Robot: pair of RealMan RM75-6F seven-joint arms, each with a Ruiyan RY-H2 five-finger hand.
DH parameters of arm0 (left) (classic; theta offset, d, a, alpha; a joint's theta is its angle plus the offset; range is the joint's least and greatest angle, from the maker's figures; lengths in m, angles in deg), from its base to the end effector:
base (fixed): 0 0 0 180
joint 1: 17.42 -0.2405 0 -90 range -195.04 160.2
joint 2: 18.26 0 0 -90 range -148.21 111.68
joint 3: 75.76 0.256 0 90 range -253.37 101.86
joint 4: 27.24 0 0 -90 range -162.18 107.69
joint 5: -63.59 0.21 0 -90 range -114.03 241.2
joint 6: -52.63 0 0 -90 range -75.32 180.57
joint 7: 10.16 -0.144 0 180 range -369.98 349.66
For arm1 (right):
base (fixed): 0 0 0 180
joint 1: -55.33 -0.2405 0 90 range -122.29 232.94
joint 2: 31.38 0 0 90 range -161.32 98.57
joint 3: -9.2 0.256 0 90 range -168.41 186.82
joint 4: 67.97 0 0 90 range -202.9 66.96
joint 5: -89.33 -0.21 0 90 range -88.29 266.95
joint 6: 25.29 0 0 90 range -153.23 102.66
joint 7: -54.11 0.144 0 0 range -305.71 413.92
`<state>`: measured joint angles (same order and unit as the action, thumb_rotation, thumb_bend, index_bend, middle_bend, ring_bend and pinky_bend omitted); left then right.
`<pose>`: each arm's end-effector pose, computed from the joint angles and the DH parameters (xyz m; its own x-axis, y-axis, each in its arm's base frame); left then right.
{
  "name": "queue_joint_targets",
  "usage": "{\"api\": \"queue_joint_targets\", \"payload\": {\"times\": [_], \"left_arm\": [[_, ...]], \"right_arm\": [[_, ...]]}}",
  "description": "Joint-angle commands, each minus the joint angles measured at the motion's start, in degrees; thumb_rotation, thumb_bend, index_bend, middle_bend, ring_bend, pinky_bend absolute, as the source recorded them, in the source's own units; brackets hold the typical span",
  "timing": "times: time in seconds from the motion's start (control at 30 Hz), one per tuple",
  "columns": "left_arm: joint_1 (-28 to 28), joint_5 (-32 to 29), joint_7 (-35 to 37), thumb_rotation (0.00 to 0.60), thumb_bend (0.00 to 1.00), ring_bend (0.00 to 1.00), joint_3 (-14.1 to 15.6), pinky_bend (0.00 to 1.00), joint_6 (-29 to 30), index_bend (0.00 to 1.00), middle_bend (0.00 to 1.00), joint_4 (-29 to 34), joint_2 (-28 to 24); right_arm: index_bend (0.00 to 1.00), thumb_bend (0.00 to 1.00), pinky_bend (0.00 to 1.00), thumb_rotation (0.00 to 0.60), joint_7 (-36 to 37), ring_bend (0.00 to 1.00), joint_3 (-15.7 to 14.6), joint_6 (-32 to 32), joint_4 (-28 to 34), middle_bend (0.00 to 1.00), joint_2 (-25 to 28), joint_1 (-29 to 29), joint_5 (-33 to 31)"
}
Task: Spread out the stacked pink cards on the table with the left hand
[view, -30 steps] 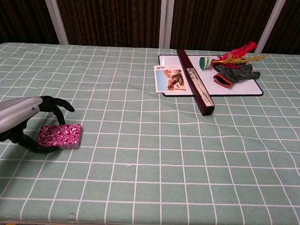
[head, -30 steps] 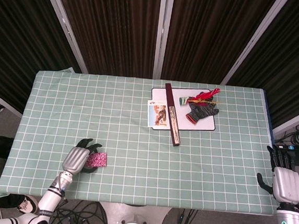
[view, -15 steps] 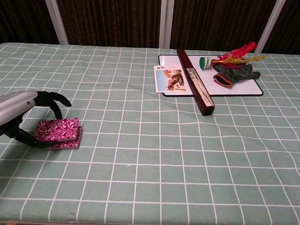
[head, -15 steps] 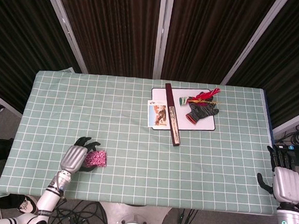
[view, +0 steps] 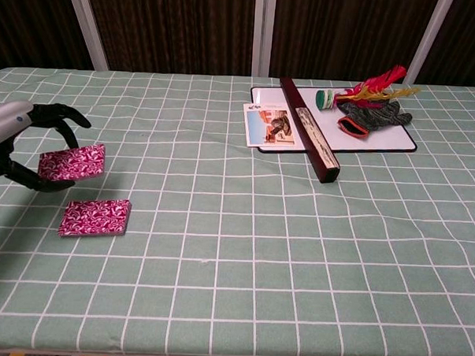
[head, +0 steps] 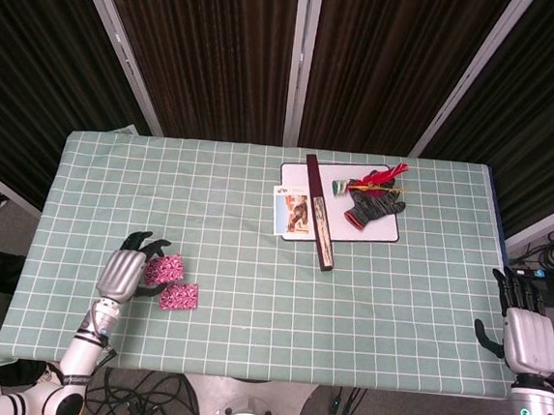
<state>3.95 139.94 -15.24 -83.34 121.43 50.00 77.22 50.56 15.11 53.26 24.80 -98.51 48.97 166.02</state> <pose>-0.2402 0.2681 -0.0206 0.1974 0.1893 0.9619 0.9766 -0.1231 -0.1761 -0.3224 -0.1982 0.1413 0.3657 -0.0652 0.9285 -0.9213 0.1167 0.3710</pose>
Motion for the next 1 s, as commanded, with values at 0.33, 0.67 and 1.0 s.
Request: {"api": "queue_joint_targets", "payload": {"times": [0.33,0.67,1.0], "left_arm": [[1.7,-2.9,5.8,0.600,0.23,0.11,-3.0,0.11,-1.8,0.25,0.41,-11.7,3.1],[2.2,-3.8,7.2,0.600,0.23,0.09,-3.3,0.11,-3.2,0.26,0.28,-13.7,2.8],[1.7,-3.9,6.0,0.600,0.22,0.07,-2.7,0.11,-2.8,0.23,0.20,-10.6,1.4]], "right_arm": [[0.00,0.29,0.00,0.600,-0.4,0.00,0.1,-0.2,0.4,0.00,0.1,-0.1,-0.3],[0.00,0.29,0.00,0.600,-0.3,0.00,0.0,-1.1,-0.3,0.00,-0.3,-0.4,-0.9],[0.00,0.29,0.00,0.600,0.1,0.00,0.0,-0.9,-0.3,0.00,-0.1,-0.2,-1.0]]}}
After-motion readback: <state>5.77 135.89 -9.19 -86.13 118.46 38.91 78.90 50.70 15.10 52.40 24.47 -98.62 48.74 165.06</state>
